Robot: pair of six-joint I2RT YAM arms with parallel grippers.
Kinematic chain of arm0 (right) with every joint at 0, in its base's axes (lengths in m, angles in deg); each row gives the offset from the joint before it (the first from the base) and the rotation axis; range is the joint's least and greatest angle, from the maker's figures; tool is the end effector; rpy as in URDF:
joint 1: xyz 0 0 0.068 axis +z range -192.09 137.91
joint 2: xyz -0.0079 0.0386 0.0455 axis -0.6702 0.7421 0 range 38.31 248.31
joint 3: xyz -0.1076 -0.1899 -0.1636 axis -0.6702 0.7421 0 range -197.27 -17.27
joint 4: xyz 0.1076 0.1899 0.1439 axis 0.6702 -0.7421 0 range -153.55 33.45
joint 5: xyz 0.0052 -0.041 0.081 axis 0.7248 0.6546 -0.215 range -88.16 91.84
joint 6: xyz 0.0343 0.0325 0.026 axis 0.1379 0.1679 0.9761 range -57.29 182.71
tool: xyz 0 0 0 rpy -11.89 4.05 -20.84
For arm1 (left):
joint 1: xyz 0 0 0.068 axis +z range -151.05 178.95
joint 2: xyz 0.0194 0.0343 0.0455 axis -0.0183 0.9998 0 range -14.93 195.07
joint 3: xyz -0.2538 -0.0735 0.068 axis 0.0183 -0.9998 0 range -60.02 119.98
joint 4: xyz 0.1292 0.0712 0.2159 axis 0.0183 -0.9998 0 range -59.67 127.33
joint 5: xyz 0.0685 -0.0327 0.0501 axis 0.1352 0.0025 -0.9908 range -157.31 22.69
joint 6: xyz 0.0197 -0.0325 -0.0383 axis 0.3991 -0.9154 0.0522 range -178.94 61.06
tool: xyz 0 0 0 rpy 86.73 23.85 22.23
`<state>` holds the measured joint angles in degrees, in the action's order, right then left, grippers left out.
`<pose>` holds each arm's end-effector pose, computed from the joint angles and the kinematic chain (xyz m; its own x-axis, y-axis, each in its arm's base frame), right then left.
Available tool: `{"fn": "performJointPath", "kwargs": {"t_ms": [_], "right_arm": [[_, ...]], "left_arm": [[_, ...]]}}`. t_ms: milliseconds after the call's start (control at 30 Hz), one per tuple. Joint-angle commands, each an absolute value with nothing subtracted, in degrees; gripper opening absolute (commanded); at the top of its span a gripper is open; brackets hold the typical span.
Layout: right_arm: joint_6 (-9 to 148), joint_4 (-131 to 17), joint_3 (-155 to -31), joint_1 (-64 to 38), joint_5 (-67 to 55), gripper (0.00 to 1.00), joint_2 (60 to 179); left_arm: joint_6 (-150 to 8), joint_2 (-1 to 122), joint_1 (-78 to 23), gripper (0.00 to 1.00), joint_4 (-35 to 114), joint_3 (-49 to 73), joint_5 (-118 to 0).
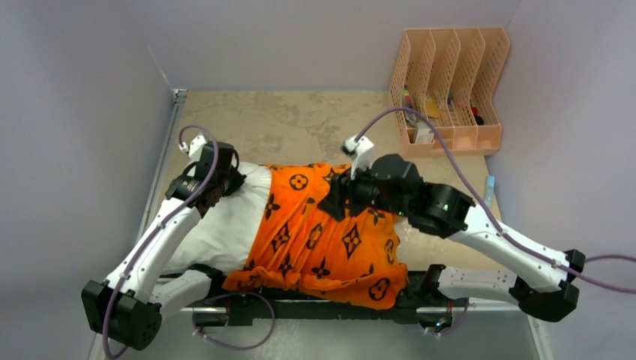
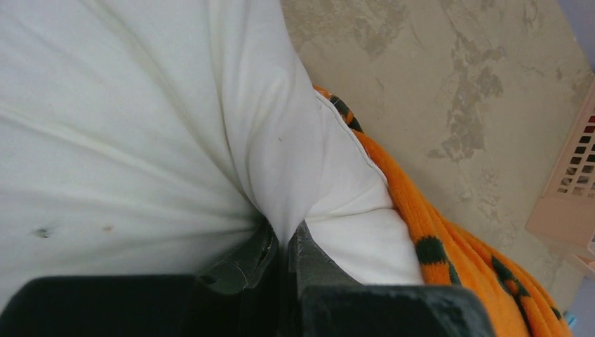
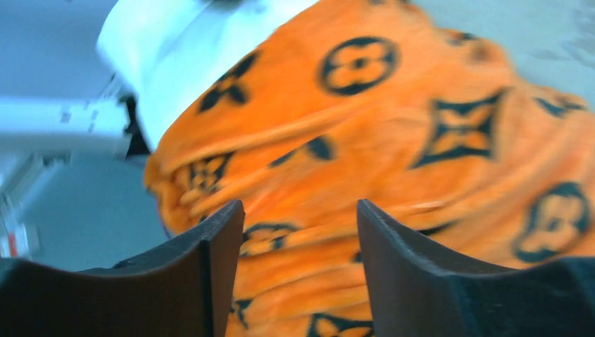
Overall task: Remove the pillowcase from the pillow
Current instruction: Remove the pillow from the pillowcase.
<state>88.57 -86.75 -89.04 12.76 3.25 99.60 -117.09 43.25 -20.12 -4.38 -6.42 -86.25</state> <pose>0.1310 0.1846 0.4115 -0.5256 0.0111 -0.8506 -0.6388 0.6553 0.4032 0.1968 -0.0558 0.3002 -0.4428 -0.6970 -0.5641 -0.5290 0.7110 -0.4633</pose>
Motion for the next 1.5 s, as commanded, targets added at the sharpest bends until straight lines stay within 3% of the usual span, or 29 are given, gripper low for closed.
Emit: {"fn": "performJointPath", "kwargs": {"t_ms": [0, 100, 233, 600, 700, 767, 800, 933, 1000, 1167, 1467], "right_arm": [[81.2, -81.8, -87.6, 28.1, 13.3, 0.64, 101.7], [72.7, -74.8, -85.2, 39.8, 20.0, 0.64, 106.4], [58.6, -58.9, -78.7, 48.2, 20.9, 0.64, 108.7], [41.0, -41.2, -69.5, 49.7, 20.7, 0.66, 117.3], [39.9, -39.0, -67.2, 49.6, 30.8, 0.59, 121.5], [40.1, -36.7, -66.0, 47.7, 37.3, 0.45, 122.4], [42.3, -38.6, -67.1, 45.7, 38.8, 0.39, 122.5], [54.5, -47.9, -74.2, 35.1, 34.7, 0.00, 122.4], [57.9, -48.6, -76.7, 31.9, 32.4, 0.00, 123.3], [69.7, -58.8, -88.2, 24.7, 25.6, 0.00, 131.4], [82.4, -64.3, -97.6, 15.9, 14.9, 0.00, 139.8]], "left_arm": [[-111.4, 48.1, -18.3, 0.00, -7.5, -3.5, -89.2], [-109.9, 51.1, -16.8, 0.00, -5.6, -2.3, -86.8], [-108.0, 54.3, -15.9, 0.00, -5.0, -0.1, -84.1], [-106.2, 56.1, -15.3, 0.00, -3.7, 0.6, -81.3], [-105.7, 56.5, -14.9, 0.00, -4.3, 1.5, -80.9], [-105.0, 56.5, -14.1, 0.00, -5.7, 3.0, -80.3], [-104.7, 56.5, -13.7, 0.05, -6.7, 3.9, -79.9], [-104.6, 54.8, -13.3, 0.44, -10.2, 8.4, -78.3], [-104.9, 53.0, -13.2, 0.59, -11.6, 10.5, -77.7], [-107.8, 46.3, -13.3, 0.69, -14.9, 11.3, -76.5], [-117.4, 30.3, -13.3, 0.75, -20.8, 2.4, -79.9]]}}
